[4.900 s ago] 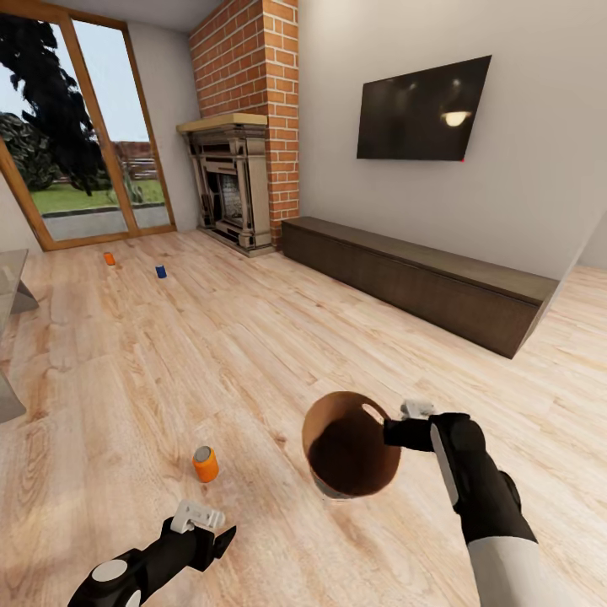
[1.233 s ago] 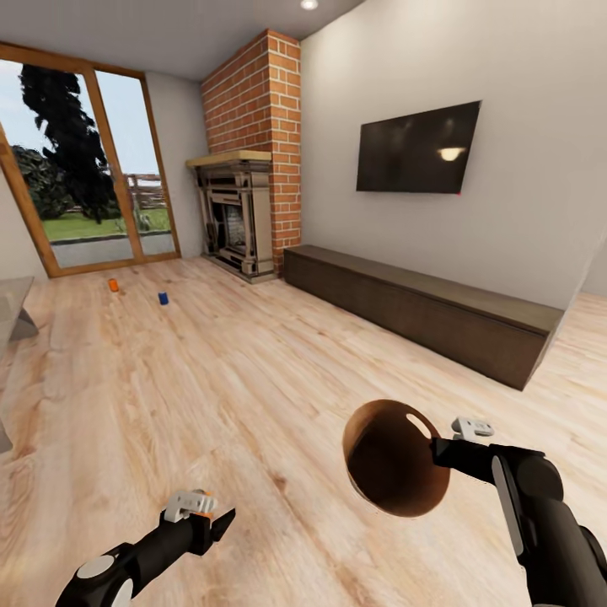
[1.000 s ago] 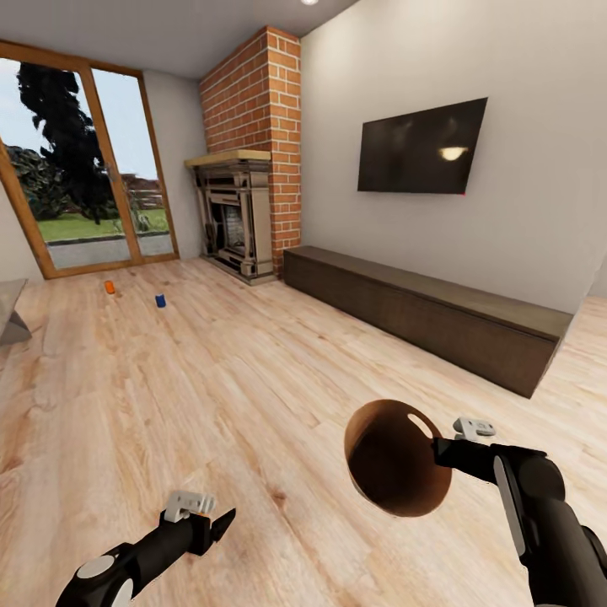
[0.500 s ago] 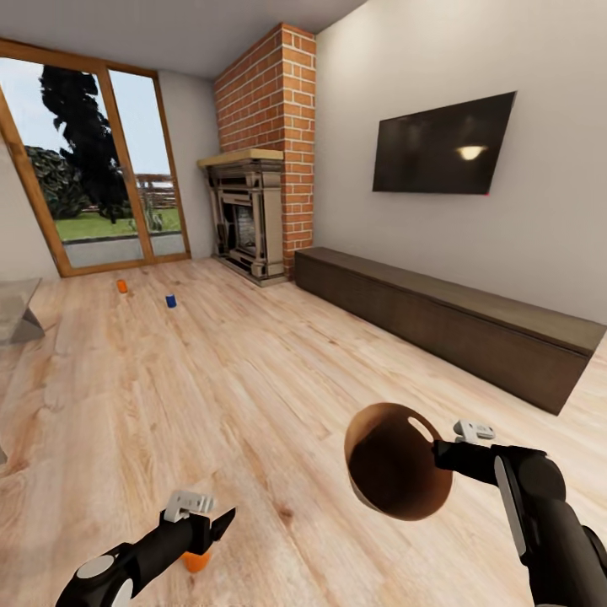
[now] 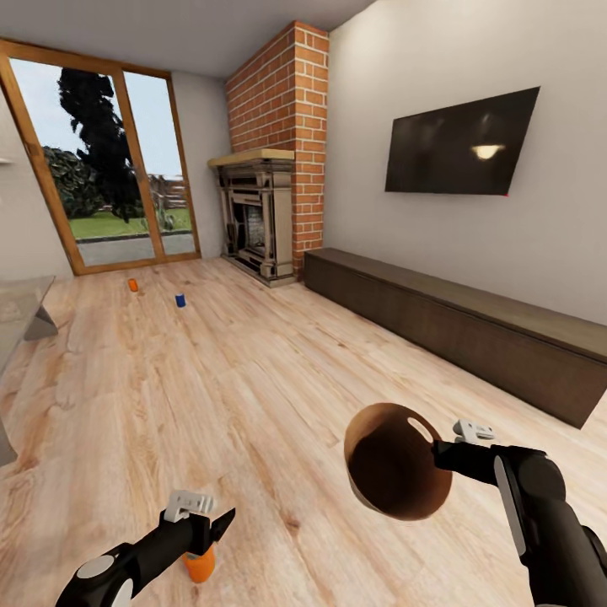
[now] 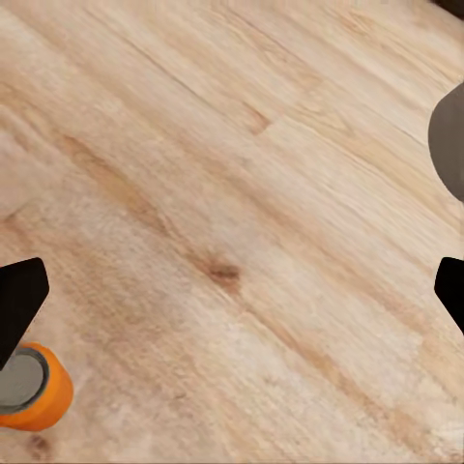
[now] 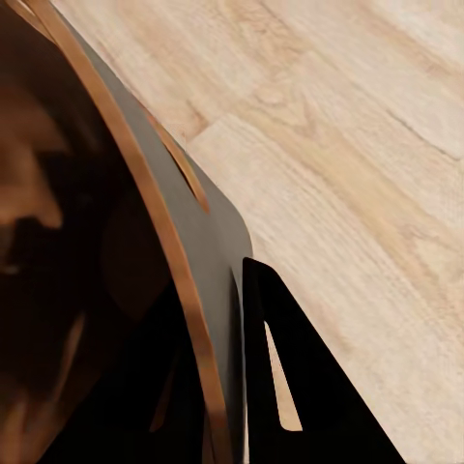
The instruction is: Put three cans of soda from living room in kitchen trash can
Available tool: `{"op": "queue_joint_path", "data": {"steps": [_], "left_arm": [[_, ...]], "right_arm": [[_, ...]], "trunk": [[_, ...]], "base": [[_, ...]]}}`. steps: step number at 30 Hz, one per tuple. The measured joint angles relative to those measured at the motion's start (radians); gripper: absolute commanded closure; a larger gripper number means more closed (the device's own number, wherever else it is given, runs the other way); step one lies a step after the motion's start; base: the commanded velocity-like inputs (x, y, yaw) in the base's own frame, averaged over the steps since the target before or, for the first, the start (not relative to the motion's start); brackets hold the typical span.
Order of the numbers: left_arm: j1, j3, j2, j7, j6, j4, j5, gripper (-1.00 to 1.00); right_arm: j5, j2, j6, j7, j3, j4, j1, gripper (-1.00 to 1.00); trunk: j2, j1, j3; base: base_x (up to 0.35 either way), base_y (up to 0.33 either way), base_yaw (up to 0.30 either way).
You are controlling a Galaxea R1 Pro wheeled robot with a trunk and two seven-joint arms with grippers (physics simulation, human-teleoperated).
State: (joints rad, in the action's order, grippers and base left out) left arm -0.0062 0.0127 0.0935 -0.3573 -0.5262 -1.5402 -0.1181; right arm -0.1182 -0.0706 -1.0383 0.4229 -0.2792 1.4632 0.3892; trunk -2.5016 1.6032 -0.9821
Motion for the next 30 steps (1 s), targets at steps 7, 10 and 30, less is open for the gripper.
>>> {"op": "queue_joint_path", "data": {"steps": [7,10,30], "left_arm": [[0.0,0.0,0.0,0.001,0.001,0.0,0.0,-1.0],[0.0,0.0,0.0,0.001,0.002,0.0,0.0,-1.0],[0.0,0.0,0.0,0.001,0.005,0.0,0.0,-1.0]], "right_arm": [[-0.005,0.0,0.001,0.0,-0.001,0.0,0.0,1.0],[-0.003,0.0,0.001,0.0,-0.001,0.0,0.0,1.0],[-0.001,0.0,0.013,-0.001,-0.002,-0.003,0.0,1.0]], "trunk": [[0.0,0.0,0.0],[0.0,0.0,0.0],[0.0,0.0,-0.013]], "base": [[0.331,0.0,0.0],[0.29,0.0,0.0],[0.052,0.0,0.0]]}}
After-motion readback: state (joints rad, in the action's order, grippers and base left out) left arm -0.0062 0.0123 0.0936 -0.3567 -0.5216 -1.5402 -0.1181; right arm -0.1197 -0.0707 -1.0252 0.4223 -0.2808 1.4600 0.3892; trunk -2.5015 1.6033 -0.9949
